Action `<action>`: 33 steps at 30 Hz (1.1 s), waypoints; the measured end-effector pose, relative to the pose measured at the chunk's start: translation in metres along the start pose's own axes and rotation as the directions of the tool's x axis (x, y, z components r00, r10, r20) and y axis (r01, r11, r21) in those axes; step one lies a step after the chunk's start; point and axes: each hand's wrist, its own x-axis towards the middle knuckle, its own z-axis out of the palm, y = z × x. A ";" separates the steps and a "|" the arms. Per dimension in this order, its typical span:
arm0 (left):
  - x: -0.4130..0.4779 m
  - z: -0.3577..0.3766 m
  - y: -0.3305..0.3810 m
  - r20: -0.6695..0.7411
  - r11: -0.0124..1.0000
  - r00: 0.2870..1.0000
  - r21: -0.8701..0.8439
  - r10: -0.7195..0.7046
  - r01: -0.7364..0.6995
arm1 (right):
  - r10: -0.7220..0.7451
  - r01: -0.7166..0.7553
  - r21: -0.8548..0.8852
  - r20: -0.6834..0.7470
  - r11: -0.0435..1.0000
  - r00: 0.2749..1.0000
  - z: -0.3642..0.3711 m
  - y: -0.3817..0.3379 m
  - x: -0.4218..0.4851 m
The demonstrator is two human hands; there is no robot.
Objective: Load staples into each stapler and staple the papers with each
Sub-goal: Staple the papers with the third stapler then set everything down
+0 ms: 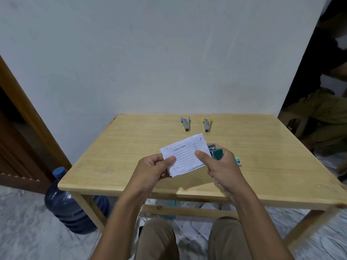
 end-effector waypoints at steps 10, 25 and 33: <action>-0.005 -0.005 0.004 0.087 0.998 0.994 -0.019 -0.065 0.067 | 0.004 -0.005 -0.028 -0.021 1.000 1.000 -0.002 0.002 0.001; -0.005 0.047 -0.019 -0.251 0.849 0.959 -0.527 -0.131 -0.022 | 0.293 -0.346 0.223 0.239 0.911 0.926 0.029 0.038 -0.017; -0.011 0.046 -0.024 -0.158 0.915 0.979 -0.399 -0.128 0.056 | 0.203 -0.195 0.105 -0.071 0.975 0.977 0.024 0.031 -0.016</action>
